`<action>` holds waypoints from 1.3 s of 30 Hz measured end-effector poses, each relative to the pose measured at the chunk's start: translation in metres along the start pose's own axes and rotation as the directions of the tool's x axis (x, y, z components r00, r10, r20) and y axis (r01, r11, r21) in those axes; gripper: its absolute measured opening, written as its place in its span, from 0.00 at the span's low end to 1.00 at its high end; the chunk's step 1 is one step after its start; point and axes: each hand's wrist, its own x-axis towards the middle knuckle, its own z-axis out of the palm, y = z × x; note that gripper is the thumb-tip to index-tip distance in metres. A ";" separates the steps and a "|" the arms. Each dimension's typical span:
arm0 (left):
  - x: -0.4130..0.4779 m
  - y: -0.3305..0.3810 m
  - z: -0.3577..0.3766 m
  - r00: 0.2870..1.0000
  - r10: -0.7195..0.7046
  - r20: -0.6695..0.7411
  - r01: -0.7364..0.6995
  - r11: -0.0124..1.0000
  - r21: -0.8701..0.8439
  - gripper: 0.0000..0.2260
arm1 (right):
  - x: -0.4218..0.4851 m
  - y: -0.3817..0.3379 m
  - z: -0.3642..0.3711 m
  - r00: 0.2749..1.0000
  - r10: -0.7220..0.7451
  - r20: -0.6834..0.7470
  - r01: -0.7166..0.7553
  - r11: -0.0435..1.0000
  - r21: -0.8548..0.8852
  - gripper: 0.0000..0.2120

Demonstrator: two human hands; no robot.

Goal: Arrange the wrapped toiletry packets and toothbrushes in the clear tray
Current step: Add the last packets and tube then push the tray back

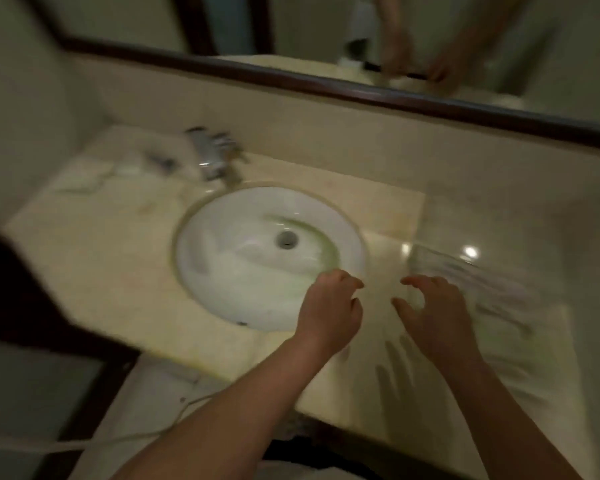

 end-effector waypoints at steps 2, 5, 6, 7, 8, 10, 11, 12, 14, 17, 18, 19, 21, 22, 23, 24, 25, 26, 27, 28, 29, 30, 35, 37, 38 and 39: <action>-0.015 -0.030 -0.032 0.986 -0.127 -0.111 0.129 0.992 0.013 0.15 | 0.007 -0.038 0.018 0.993 -0.080 0.092 0.075 0.996 0.054 0.18; -0.040 -0.080 -0.086 0.931 -0.285 -0.228 0.294 0.956 0.006 0.14 | 0.016 -0.091 0.049 0.957 -0.186 0.225 0.156 0.977 0.142 0.20; -0.044 -0.096 -0.105 0.907 -0.334 -0.257 0.345 0.939 -0.006 0.14 | 0.020 -0.110 0.058 0.941 -0.224 0.253 0.184 0.968 0.172 0.21; -0.047 -0.112 -0.122 0.880 -0.379 -0.286 0.389 0.921 -0.022 0.15 | 0.024 -0.127 0.067 0.926 -0.253 0.279 0.202 0.959 0.199 0.22; -0.048 -0.127 -0.138 0.854 -0.416 -0.314 0.425 0.904 -0.040 0.15 | 0.029 -0.145 0.074 0.912 -0.271 0.307 0.209 0.953 0.219 0.22; -0.047 -0.156 -0.168 0.812 -0.466 -0.351 0.473 0.878 -0.072 0.16 | 0.039 -0.181 0.090 0.886 -0.295 0.357 0.216 0.945 0.244 0.23; -0.045 -0.172 -0.182 0.798 -0.484 -0.360 0.490 0.868 -0.080 0.16 | 0.045 -0.199 0.098 0.872 -0.308 0.379 0.223 0.942 0.252 0.23; -0.041 -0.189 -0.195 0.786 -0.499 -0.365 0.505 0.859 -0.088 0.16 | 0.053 -0.217 0.108 0.860 -0.322 0.396 0.234 0.939 0.254 0.24; -0.029 -0.228 -0.221 0.761 -0.533 -0.371 0.535 0.838 -0.106 0.16 | 0.072 -0.257 0.129 0.840 -0.345 0.418 0.266 0.934 0.237 0.24; 0.000 -0.292 -0.261 0.733 -0.590 -0.339 0.587 0.800 -0.124 0.17 | 0.107 -0.321 0.166 0.833 -0.338 0.437 0.261 0.938 0.228 0.24; 0.012 -0.314 -0.274 0.728 -0.602 -0.328 0.599 0.791 -0.124 0.17 | 0.121 -0.344 0.179 0.837 -0.329 0.437 0.254 0.941 0.224 0.24; 0.024 -0.336 -0.288 0.725 -0.608 -0.324 0.605 0.787 -0.122 0.17 | 0.136 -0.367 0.192 0.842 -0.321 0.433 0.247 0.944 0.220 0.23; 0.045 -0.376 -0.311 0.731 -0.601 -0.322 0.603 0.791 -0.108 0.17 | 0.164 -0.411 0.215 0.855 -0.301 0.422 0.230 0.950 0.211 0.23; 0.055 -0.393 -0.320 0.746 -0.588 -0.313 0.593 0.800 -0.090 0.17 | 0.178 -0.430 0.226 0.864 -0.290 0.412 0.226 0.954 0.196 0.22; 0.066 -0.409 -0.328 0.764 -0.574 -0.296 0.582 0.810 -0.069 0.17 | 0.190 -0.448 0.237 0.870 -0.278 0.407 0.226 0.959 0.172 0.22; 0.077 -0.425 -0.336 0.778 -0.567 -0.270 0.576 0.816 -0.051 0.17 | 0.202 -0.464 0.247 0.873 -0.268 0.407 0.227 0.963 0.146 0.22; 0.088 -0.439 -0.342 0.788 -0.566 -0.243 0.574 0.818 -0.043 0.18 | 0.214 -0.479 0.257 0.875 -0.265 0.405 0.231 0.964 0.131 0.22; 0.098 -0.452 -0.347 0.795 -0.564 -0.223 0.570 0.820 -0.045 0.19 | 0.225 -0.491 0.266 0.877 -0.271 0.397 0.242 0.963 0.123 0.21; 0.108 -0.464 -0.350 0.800 -0.562 -0.213 0.564 0.824 -0.056 0.20 | 0.235 -0.502 0.275 0.879 -0.278 0.387 0.253 0.961 0.115 0.20; 0.116 -0.475 -0.352 0.800 -0.562 -0.210 0.560 0.825 -0.072 0.20 | 0.244 -0.512 0.282 0.882 -0.277 0.381 0.258 0.961 0.099 0.19; 0.124 -0.486 -0.353 0.798 -0.565 -0.209 0.561 0.823 -0.085 0.20 | 0.253 -0.520 0.289 0.884 -0.264 0.385 0.254 0.964 0.077 0.19; 0.132 -0.496 -0.352 0.800 -0.564 -0.205 0.560 0.824 -0.085 0.20 | 0.260 -0.526 0.296 0.886 -0.245 0.394 0.247 0.968 0.046 0.19; 0.158 -0.536 -0.341 0.876 -0.482 -0.015 0.477 0.862 0.175 0.23 | 0.291 -0.537 0.325 0.892 -0.205 0.403 0.247 0.968 -0.054 0.21; 0.161 -0.543 -0.338 0.877 -0.480 0.026 0.464 0.859 0.219 0.25 | 0.297 -0.538 0.330 0.893 -0.191 0.408 0.253 0.962 -0.104 0.23; 0.163 -0.545 -0.337 0.875 -0.484 0.018 0.467 0.853 0.233 0.26 | 0.300 -0.539 0.333 0.892 -0.195 0.409 0.266 0.956 -0.124 0.23; 0.164 -0.546 -0.338 0.873 -0.489 0.009 0.469 0.842 0.265 0.27 | 0.301 -0.540 0.335 0.888 -0.205 0.412 0.283 0.949 -0.137 0.24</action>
